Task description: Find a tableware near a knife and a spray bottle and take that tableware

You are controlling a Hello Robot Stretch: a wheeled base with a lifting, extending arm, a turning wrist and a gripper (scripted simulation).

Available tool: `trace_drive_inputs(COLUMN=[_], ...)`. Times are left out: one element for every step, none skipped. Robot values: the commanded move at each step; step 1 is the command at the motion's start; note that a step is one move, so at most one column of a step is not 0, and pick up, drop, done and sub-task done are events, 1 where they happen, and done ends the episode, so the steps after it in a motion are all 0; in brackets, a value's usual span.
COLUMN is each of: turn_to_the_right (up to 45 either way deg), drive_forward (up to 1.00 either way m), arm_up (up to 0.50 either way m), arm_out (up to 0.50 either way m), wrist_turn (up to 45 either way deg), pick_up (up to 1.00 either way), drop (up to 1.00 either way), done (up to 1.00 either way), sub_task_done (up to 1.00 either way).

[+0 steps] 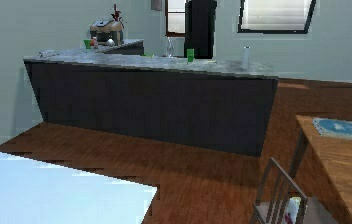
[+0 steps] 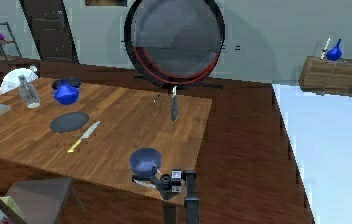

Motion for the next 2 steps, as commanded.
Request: trace_drive_inputs(turn_to_the_right=[0.0, 0.0], drive_forward=[0.00, 0.00], arm_up=[0.10, 0.00], arm_out=[0.00, 0.00], wrist_turn=[0.0, 0.0], pick_up=[0.00, 0.00], drop=[0.00, 0.00], done=[0.00, 1.00], sub_task_done=[0.00, 0.00])
